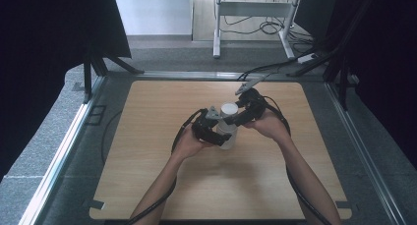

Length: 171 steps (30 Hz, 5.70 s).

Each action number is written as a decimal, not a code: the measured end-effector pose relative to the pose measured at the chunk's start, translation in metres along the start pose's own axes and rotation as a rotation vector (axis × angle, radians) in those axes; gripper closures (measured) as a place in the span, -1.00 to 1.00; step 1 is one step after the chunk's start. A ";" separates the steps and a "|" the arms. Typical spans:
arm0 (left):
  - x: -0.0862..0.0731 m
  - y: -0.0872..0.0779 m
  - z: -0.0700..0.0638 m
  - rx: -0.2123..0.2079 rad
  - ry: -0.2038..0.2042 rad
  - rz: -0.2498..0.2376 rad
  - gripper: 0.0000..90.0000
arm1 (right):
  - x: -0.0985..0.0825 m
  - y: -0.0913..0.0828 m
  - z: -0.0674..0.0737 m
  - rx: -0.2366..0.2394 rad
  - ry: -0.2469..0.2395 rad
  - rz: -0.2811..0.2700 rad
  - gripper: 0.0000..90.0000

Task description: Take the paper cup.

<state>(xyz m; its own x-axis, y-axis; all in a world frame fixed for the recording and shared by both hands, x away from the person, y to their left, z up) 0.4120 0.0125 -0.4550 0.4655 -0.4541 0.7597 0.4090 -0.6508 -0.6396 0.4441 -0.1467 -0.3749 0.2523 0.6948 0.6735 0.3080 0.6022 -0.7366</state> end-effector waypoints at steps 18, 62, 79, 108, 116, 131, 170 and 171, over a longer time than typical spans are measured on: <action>-0.002 -0.002 -0.001 0.009 0.020 -0.014 -0.42 | 0.012 -0.004 0.002 0.020 -0.028 0.043 -0.25; 0.004 -0.024 0.001 -0.037 0.028 0.004 -0.83 | 0.052 -0.075 0.012 -0.002 -0.112 -0.044 -0.21; -0.003 -0.060 -0.006 -0.084 0.025 -0.015 -0.99 | 0.050 -0.098 0.035 0.036 -0.154 -0.055 -0.21; -0.039 -0.091 -0.034 -0.122 0.057 -0.045 -1.00 | 0.008 -0.096 0.072 0.065 -0.213 -0.093 -0.21; -0.050 -0.091 -0.045 -0.127 0.073 -0.038 -0.99 | -0.007 -0.085 0.082 0.074 -0.228 -0.112 -0.21; -0.073 -0.087 -0.055 -0.127 0.075 -0.047 -0.91 | -0.036 -0.069 0.091 0.083 -0.220 -0.142 -0.21; -0.099 -0.070 -0.073 -0.200 0.093 -0.096 -0.79 | -0.100 -0.019 0.110 0.200 -0.159 -0.338 -0.21; -0.099 -0.070 -0.073 -0.202 0.094 -0.097 -0.79 | -0.101 -0.019 0.110 0.202 -0.158 -0.350 -0.21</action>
<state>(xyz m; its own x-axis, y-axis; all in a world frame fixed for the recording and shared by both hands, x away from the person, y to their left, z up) 0.2797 0.0585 -0.4774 0.3526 -0.4319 0.8301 0.2786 -0.7984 -0.5338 0.3115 -0.1848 -0.4352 0.0158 0.4777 0.8784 0.1607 0.8659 -0.4737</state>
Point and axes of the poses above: each handheld gripper's, and its own axes: y roughly forward along the jaws, x roughly out of its top, z roughly to its left, the point moved 2 cm from there along y, roughly forward along the jaws, and after that the axes turned 9 degrees about -y, right-handed, at the moved point
